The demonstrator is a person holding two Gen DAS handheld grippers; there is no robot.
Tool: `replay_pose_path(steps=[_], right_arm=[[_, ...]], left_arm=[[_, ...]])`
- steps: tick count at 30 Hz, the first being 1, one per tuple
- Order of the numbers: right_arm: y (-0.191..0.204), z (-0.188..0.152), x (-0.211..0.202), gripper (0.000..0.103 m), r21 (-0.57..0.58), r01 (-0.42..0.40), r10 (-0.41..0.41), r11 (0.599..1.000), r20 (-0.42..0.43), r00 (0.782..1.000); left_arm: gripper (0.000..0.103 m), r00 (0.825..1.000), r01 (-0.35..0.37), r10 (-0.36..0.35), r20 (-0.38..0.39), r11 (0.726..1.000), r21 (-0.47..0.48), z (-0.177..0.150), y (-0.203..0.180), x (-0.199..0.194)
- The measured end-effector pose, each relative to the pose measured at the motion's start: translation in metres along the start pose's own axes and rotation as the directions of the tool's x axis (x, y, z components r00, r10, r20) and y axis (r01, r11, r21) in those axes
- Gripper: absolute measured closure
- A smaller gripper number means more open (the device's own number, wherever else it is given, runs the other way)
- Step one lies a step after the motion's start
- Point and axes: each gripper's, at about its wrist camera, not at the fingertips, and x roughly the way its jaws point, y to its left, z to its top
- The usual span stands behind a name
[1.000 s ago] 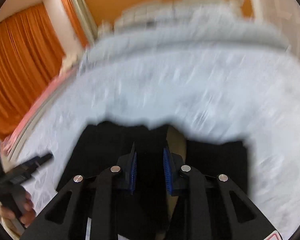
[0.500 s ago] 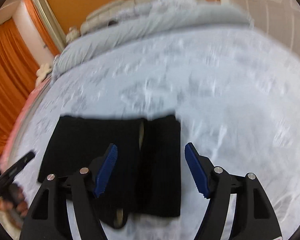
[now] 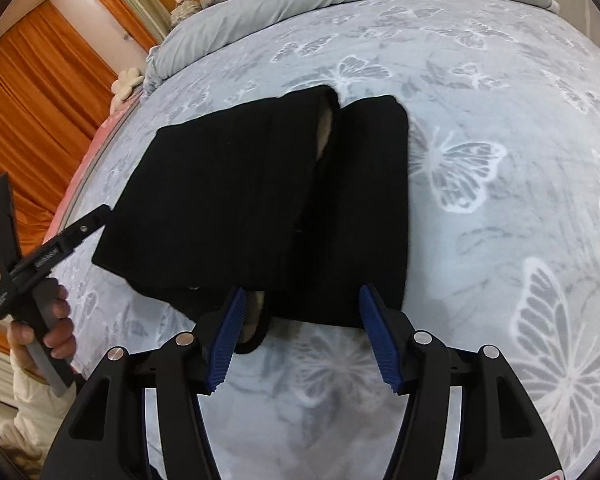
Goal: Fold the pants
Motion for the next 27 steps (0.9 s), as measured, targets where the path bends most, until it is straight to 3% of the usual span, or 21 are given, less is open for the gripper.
replay_pose_path(steps=[2,4,8,13,15,16,17,18,19,21,22,25,26,27], right_arm=[[0.002,0.003,-0.003,0.044,-0.007,0.001,-0.001,1.000,0.029,1.000],[0.002,0.004,-0.013,0.044,0.012,-0.048,0.047,0.999,0.073,0.996],[0.008,-0.003,-0.026,0.044,0.004,-0.046,0.045,0.999,0.125,0.991],[0.019,-0.006,0.011,0.044,-0.017,-0.029,0.028,0.999,-0.034,0.999],[0.032,-0.003,0.019,0.044,-0.046,-0.079,0.076,0.996,-0.053,0.996],[0.037,0.000,0.021,0.044,-0.060,-0.066,0.064,0.996,-0.042,0.997],[0.043,0.003,0.023,0.053,-0.075,-0.041,0.040,0.996,-0.022,0.999],[0.050,0.004,0.023,0.070,-0.102,-0.019,0.019,0.995,-0.003,1.000],[0.054,0.007,0.023,0.094,-0.125,0.000,0.001,0.992,0.008,1.000],[0.061,0.014,0.008,0.095,-0.151,0.007,0.003,0.988,0.066,0.998],[0.063,0.018,-0.010,0.095,-0.161,0.031,-0.009,0.987,0.136,0.991],[0.051,0.029,-0.048,0.095,-0.117,0.107,-0.069,0.987,0.288,0.955],[0.040,0.029,-0.047,0.095,-0.102,0.168,-0.134,0.980,0.284,0.949],[0.025,0.029,-0.032,0.093,-0.083,0.189,-0.167,0.978,0.221,0.961]], left_arm=[[0.005,1.000,-0.002,0.002,-0.003,1.000,0.003,0.001,0.000,0.001],[0.005,1.000,-0.002,0.002,0.002,1.000,-0.009,0.001,0.002,0.001],[0.005,1.000,0.002,-0.002,0.004,0.999,-0.039,0.003,0.012,0.001],[0.005,1.000,0.013,-0.013,-0.002,0.999,-0.052,0.004,0.016,0.002],[0.005,1.000,0.014,-0.014,0.008,0.999,-0.042,0.004,0.014,-0.001],[0.005,1.000,0.012,-0.012,0.013,0.999,-0.037,0.004,0.013,-0.002],[0.005,1.000,0.012,-0.011,0.014,0.999,-0.034,0.004,0.013,-0.003],[0.005,1.000,0.013,-0.013,0.015,0.999,-0.034,0.004,0.013,-0.003],[0.005,1.000,0.018,-0.017,0.017,0.999,-0.036,0.004,0.013,-0.004],[0.005,0.999,0.022,-0.021,0.024,0.999,-0.042,0.004,0.015,-0.005],[0.005,0.999,0.025,-0.023,0.032,0.999,-0.048,0.005,0.017,-0.007],[0.005,0.999,0.032,-0.029,0.042,0.997,-0.067,0.006,0.021,-0.008],[0.005,0.999,0.030,-0.028,0.035,0.997,-0.068,0.006,0.020,-0.006],[0.005,0.999,0.024,-0.023,0.024,0.998,-0.066,0.006,0.020,-0.003]])
